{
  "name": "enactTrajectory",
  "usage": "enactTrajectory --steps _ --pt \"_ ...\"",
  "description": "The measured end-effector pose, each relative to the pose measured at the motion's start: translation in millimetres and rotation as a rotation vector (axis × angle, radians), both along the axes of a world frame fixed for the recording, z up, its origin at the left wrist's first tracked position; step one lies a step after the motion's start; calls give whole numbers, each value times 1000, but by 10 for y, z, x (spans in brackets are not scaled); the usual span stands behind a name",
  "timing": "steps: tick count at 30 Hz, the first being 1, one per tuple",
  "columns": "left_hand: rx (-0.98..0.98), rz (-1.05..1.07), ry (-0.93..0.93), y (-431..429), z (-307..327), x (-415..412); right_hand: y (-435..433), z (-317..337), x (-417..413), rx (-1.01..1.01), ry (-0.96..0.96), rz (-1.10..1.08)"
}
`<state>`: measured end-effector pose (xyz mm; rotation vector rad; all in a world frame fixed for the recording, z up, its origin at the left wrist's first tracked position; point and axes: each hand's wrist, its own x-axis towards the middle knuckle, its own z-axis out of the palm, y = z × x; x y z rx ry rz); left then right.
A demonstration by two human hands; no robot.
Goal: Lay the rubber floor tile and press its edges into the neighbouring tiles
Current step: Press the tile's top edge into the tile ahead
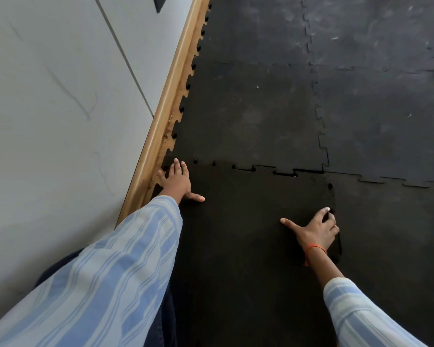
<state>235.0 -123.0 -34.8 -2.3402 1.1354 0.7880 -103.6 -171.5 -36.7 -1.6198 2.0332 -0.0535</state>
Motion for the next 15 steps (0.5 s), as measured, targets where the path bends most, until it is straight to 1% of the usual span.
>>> enactTrajectory --steps 2,4,6,7,12,15 --pt "-91 -118 59 -13 10 12 18 35 46 -7 23 -1" --pt "-138 -175 106 -16 17 23 28 70 149 -88 101 69" --pt "-135 -170 118 -19 8 38 37 85 324 -190 173 276" --pt "-129 -164 118 -23 0 36 30 79 435 -207 166 393" --pt "-68 -133 189 -151 -1 62 -127 35 1056 -48 27 859" --pt "-30 -128 194 -215 -36 94 -307 7 1394 -3 28 1048"
